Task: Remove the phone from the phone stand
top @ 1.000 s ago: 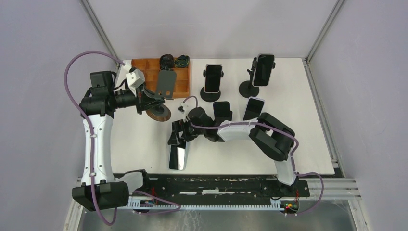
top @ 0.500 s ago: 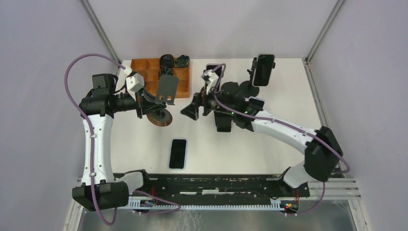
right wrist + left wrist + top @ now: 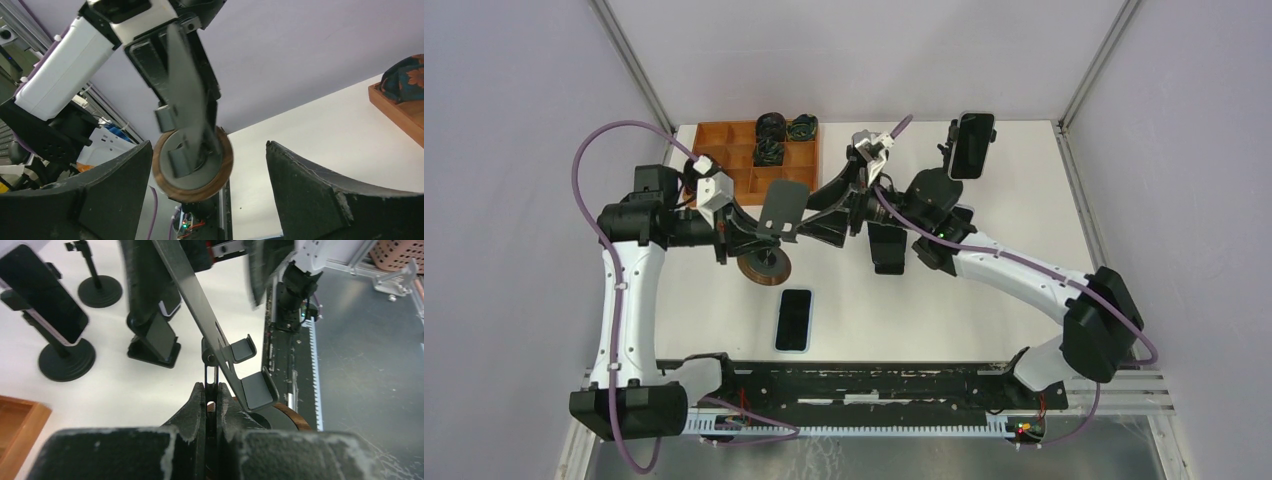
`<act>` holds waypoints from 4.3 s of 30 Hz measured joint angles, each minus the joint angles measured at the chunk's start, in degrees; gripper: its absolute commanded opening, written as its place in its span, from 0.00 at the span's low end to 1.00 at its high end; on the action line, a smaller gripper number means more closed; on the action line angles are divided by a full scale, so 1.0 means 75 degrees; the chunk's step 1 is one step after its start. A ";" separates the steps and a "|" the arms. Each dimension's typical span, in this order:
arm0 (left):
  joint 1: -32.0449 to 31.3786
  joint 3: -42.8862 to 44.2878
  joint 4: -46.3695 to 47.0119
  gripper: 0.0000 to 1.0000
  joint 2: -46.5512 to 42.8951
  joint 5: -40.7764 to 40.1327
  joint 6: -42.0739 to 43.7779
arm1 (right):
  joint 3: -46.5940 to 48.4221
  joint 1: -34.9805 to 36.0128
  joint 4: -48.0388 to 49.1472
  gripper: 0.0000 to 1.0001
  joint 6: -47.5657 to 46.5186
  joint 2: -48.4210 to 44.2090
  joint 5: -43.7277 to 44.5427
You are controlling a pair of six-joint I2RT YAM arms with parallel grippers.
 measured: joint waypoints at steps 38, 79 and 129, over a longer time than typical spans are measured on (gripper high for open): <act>-0.0938 -0.0017 -0.0868 0.91 0.0460 -0.1020 0.0679 | 0.0367 0.0312 -0.3045 0.00 -0.2763 0.0055 -0.0694; -0.1373 0.0443 0.1550 0.02 0.3086 -0.3477 0.0055 | -0.1011 -0.0420 -0.4797 0.98 -0.3445 -0.2180 0.2194; -0.0248 0.4776 -0.0487 1.00 0.6245 -0.2559 0.1856 | -0.2713 -0.1370 -0.4843 0.98 -0.3392 -0.1064 0.4672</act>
